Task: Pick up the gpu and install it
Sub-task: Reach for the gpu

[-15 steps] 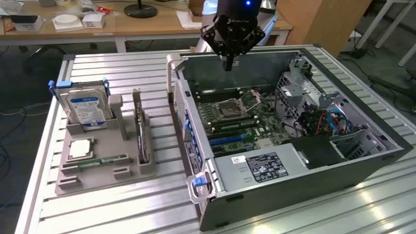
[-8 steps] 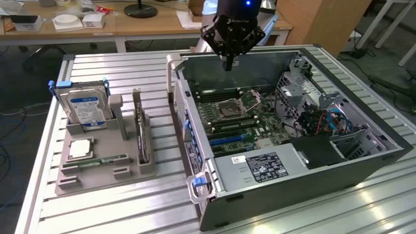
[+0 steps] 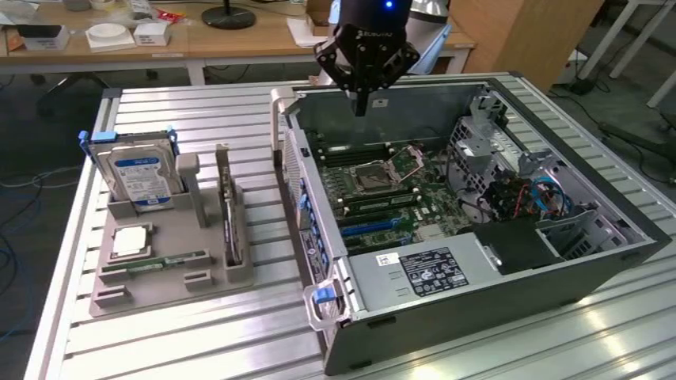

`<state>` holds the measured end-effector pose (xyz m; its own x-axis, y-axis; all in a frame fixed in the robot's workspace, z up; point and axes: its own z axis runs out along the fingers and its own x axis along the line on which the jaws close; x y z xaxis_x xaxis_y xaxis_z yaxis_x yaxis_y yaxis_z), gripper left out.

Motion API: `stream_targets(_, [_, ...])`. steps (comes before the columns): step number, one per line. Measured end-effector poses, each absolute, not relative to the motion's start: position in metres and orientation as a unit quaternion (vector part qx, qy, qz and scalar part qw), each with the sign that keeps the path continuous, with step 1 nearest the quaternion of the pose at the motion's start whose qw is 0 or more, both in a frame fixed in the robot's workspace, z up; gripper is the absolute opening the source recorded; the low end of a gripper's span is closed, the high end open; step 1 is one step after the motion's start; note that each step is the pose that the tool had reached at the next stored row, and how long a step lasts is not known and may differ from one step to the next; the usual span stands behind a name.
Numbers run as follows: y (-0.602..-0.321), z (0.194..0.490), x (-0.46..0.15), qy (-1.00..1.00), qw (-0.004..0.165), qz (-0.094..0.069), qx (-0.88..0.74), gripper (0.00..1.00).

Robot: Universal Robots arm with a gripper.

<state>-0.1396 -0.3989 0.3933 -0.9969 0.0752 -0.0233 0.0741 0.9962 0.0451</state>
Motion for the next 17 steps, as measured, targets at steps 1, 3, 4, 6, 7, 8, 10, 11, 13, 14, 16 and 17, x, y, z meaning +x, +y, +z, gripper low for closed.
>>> stream_targets(1, [-0.399, 0.393, -0.142, 0.999, 0.013, 0.022, 0.037, 0.10])
stream_targets(3, [-0.399, 0.393, -0.146, 0.999, 0.013, 0.022, 0.037, 0.10])
stream_targets(4, [-0.399, 0.393, -0.147, 0.999, 0.013, 0.022, 0.037, 0.10])
stream_targets(6, [-0.399, 0.393, -0.150, 0.999, 0.012, 0.022, 0.037, 0.10])
stream_targets(7, [-0.399, 0.393, -0.152, 0.999, 0.012, 0.022, 0.037, 0.10])
stream_targets(8, [-0.399, 0.393, -0.153, 0.999, 0.012, 0.022, 0.037, 0.10])
stream_targets(10, [-0.399, 0.393, -0.156, 0.999, 0.012, 0.022, 0.037, 0.10])
stream_targets(11, [-0.399, 0.393, -0.157, 0.999, 0.012, 0.022, 0.037, 0.10])
stream_targets(13, [-0.399, 0.393, -0.159, 0.999, 0.012, 0.022, 0.037, 0.10])
stream_targets(14, [-0.399, 0.393, -0.161, 0.999, 0.012, 0.022, 0.037, 0.10])
stream_targets(16, [-0.399, 0.393, -0.163, 0.999, 0.012, 0.022, 0.037, 0.10])
stream_targets(17, [-0.399, 0.393, -0.165, 0.999, 0.012, 0.022, 0.037, 0.10])
